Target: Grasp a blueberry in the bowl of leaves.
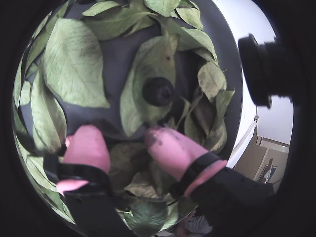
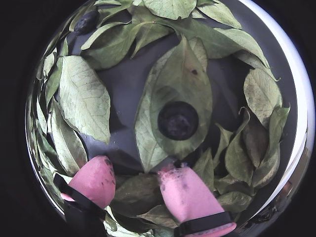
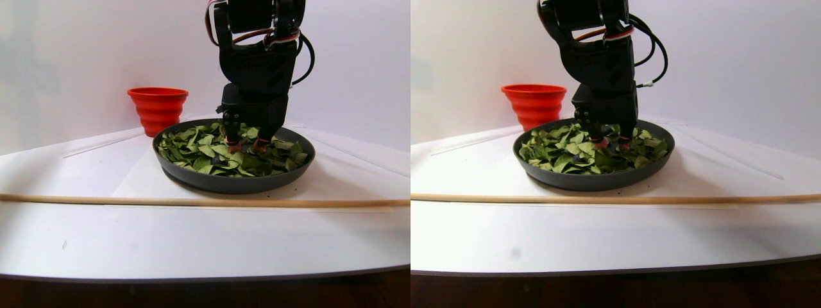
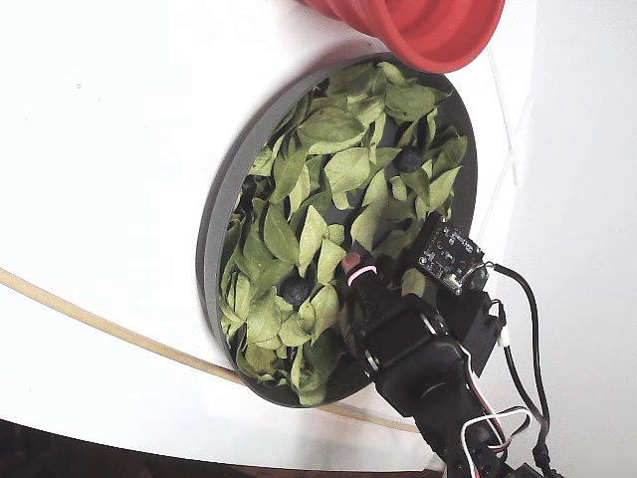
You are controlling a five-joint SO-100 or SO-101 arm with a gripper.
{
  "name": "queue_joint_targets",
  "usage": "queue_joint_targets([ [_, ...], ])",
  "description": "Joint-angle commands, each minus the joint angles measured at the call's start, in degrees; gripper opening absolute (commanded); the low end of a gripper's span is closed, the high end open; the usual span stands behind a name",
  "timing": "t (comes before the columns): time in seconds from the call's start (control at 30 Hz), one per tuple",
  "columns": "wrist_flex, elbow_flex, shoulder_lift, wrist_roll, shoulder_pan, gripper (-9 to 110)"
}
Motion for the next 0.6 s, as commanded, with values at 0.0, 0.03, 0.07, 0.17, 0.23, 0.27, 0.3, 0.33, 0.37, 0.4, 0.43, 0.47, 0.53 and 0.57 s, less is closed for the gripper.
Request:
queue_joint_targets([
  [0.0,0.3,-0.3,3.3,-0.4,1.6,17],
  [0.03,0.4,-0.3,3.3,-0.4,1.7,17],
  [0.07,0.4,-0.4,3.4,-0.4,1.7,17],
  [0.17,1.1,-0.4,4.4,-0.4,1.7,17],
  [0.23,1.8,-0.3,5.1,-0.4,1.7,17],
  [0.27,1.8,-0.3,5.4,-0.4,1.7,17],
  [0.3,1.9,-0.4,5.4,-0.4,1.7,17],
  [0.33,1.9,-0.4,5.6,-0.4,1.8,17],
  [0.37,1.9,-0.4,5.8,-0.4,1.8,17],
  [0.4,1.9,-0.4,5.9,-0.4,1.8,17],
  [0.43,1.9,-0.4,6.2,-0.5,1.8,17],
  [0.47,1.9,-0.4,6.3,-0.5,1.8,17],
  [0.53,1.9,-0.4,6.7,-0.5,1.8,17],
  [0.57,1.9,-0.4,6.9,-0.5,1.8,17],
])
